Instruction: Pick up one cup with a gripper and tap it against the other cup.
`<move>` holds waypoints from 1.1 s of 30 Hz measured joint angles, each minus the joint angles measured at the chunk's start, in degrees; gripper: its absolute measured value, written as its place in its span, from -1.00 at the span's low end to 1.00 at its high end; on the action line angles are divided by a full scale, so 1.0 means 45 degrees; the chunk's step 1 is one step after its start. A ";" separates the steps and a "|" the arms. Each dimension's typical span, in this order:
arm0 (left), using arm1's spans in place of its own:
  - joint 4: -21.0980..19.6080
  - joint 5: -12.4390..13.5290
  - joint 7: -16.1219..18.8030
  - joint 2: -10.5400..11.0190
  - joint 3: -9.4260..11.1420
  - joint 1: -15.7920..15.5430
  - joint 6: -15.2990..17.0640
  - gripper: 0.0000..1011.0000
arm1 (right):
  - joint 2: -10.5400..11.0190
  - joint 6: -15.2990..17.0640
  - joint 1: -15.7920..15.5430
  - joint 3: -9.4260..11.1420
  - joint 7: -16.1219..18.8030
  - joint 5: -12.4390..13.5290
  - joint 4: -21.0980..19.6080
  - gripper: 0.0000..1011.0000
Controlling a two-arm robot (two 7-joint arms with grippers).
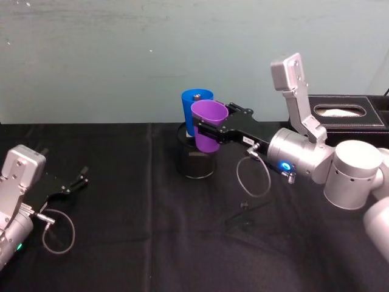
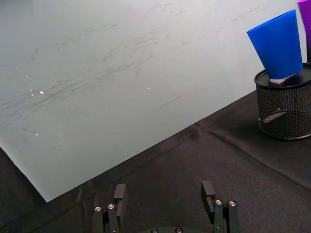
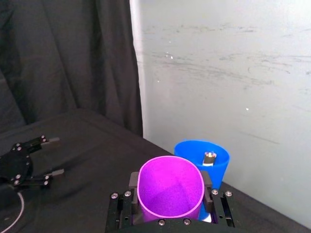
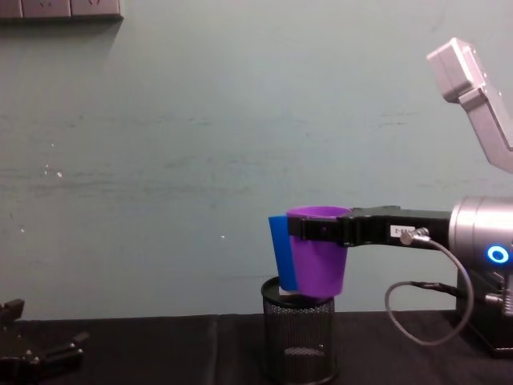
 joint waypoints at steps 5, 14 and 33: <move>0.0000 -0.0001 0.0000 0.0000 0.0000 0.0000 0.0000 0.98 | -0.0290 -0.0174 0.0392 -0.0023 0.0032 -0.0191 0.0616 0.44; 0.0000 -0.0001 0.0000 0.0001 0.0001 0.0000 0.0000 0.98 | -0.0682 -0.0387 0.0788 0.0039 0.0029 -0.0422 0.1401 0.44; 0.0000 0.0000 0.0000 0.0000 0.0000 0.0000 -0.0001 0.98 | -0.1092 -0.0666 0.1063 0.0271 0.0220 -0.0663 0.1895 0.44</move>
